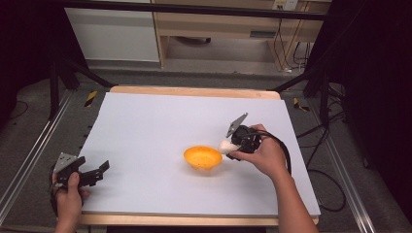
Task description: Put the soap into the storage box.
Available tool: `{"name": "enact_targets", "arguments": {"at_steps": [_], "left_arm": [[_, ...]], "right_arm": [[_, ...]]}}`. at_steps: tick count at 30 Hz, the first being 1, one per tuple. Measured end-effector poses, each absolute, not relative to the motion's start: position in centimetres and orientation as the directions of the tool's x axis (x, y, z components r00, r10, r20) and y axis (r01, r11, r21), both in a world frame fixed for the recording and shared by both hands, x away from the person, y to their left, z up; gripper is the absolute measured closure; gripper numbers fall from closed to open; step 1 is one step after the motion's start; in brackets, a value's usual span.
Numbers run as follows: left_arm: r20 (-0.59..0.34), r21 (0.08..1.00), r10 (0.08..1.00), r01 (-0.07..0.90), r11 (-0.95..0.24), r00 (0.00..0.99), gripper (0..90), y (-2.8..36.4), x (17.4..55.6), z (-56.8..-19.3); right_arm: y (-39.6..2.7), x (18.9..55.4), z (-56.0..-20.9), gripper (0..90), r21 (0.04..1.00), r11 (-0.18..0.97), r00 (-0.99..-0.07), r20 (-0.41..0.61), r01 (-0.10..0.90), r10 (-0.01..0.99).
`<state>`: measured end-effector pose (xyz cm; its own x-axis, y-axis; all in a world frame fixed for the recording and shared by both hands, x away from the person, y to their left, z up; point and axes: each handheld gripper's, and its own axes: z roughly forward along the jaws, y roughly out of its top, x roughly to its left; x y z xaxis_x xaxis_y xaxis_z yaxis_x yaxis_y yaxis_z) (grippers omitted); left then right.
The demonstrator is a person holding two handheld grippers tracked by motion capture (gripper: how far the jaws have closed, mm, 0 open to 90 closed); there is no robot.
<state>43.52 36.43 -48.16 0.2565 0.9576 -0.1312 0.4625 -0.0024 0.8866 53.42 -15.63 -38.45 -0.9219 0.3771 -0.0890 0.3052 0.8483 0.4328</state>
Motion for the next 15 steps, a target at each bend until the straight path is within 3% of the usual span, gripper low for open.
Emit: {"name": "enact_targets", "arguments": {"at_steps": [15], "left_arm": [[-0.133, 0.887, 0.957, 0.462, -0.001, 0.256, 1.2, 36.4, 43.5, -48.2]], "right_arm": [[-12.3, 53.7, -38.0, 49.7, 0.431, 0.865, -0.942, -0.089, 0.257, 0.325]]}}
